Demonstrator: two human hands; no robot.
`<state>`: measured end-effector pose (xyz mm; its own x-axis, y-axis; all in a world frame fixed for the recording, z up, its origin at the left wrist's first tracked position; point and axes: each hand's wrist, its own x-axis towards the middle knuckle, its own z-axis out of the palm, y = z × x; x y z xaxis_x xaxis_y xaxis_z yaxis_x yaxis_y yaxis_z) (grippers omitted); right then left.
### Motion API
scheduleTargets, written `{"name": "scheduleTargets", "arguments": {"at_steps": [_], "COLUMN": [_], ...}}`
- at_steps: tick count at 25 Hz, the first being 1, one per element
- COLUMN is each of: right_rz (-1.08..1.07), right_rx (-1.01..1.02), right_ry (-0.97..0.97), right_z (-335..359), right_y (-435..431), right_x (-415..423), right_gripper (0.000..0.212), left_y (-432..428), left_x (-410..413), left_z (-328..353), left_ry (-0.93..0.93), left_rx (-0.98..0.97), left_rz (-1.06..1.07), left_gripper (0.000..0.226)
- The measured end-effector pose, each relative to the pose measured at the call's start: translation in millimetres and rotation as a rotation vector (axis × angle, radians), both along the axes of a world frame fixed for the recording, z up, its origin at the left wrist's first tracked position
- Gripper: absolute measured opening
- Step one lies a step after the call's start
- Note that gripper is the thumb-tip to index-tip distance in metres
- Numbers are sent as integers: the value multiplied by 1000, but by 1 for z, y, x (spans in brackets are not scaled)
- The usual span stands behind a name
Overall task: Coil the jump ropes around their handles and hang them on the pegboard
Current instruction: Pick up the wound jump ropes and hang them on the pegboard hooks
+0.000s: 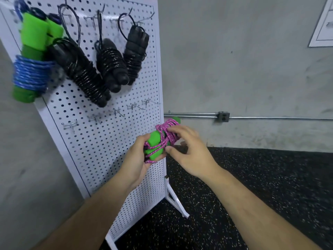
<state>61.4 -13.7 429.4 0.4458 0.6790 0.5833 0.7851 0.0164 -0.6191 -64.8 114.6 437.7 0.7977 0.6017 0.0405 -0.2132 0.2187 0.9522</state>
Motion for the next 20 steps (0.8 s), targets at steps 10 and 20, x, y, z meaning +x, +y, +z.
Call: {"name": "scheduleTargets", "arguments": {"at_steps": [10, 20], "right_rz": [-114, -159], "right_rx": [47, 259], "right_ry": [-249, 0], "right_z": [3, 31], "right_y": [13, 14], "right_x": [-10, -25], "right_gripper": [51, 26], "left_y": [1, -23], "left_x": [-7, -8], "left_z": [9, 40], "left_ry": [26, -86], "left_rx": [285, 579], "left_rz": [100, 186], "left_gripper": [51, 28]}}
